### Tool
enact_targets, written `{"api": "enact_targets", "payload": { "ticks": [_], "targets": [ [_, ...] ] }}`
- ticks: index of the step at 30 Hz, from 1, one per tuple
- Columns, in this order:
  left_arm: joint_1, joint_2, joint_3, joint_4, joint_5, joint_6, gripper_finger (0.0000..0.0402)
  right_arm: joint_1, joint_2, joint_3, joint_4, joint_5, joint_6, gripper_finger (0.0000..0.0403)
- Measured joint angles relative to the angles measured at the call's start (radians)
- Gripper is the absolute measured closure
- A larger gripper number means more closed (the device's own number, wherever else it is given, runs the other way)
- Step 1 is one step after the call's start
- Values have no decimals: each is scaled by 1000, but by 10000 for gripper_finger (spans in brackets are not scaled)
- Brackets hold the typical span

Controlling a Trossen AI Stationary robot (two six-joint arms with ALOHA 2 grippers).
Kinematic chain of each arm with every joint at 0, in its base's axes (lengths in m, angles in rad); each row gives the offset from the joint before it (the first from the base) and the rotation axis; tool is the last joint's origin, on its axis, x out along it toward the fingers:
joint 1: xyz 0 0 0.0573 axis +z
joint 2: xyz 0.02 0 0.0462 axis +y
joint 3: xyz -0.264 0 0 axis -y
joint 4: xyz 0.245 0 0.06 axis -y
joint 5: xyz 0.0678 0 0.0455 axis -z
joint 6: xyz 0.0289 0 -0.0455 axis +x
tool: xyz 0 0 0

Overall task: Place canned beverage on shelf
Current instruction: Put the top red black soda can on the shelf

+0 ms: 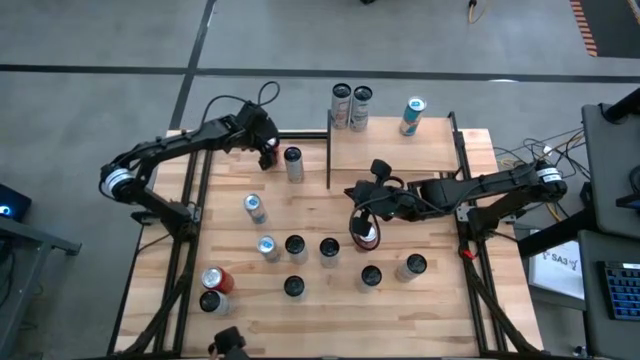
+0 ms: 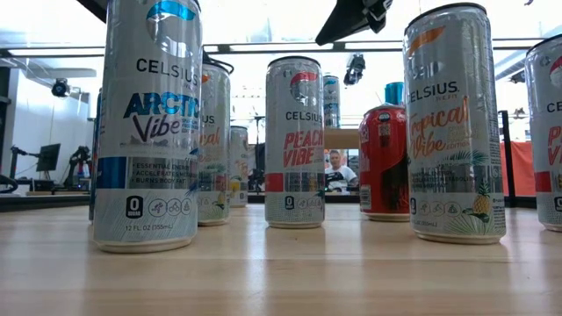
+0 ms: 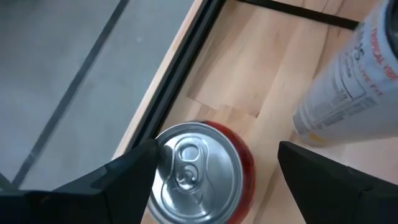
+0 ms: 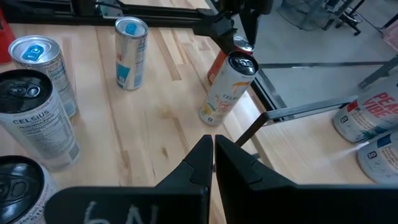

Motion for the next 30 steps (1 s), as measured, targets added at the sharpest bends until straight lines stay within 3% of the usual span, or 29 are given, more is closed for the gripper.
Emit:
{"api": "enact_targets", "payload": {
  "ticks": [13,22,30],
  "targets": [
    [0,-125,-6,-62,8,-21,88,0,1,0,1,0,11,394],
    [1,-130,-6,-59,4,-30,87,0,2,0,1,0,24,394],
    [1,-120,-6,-60,2,-21,52,0,2,0,1,0,24,394]
  ]
}}
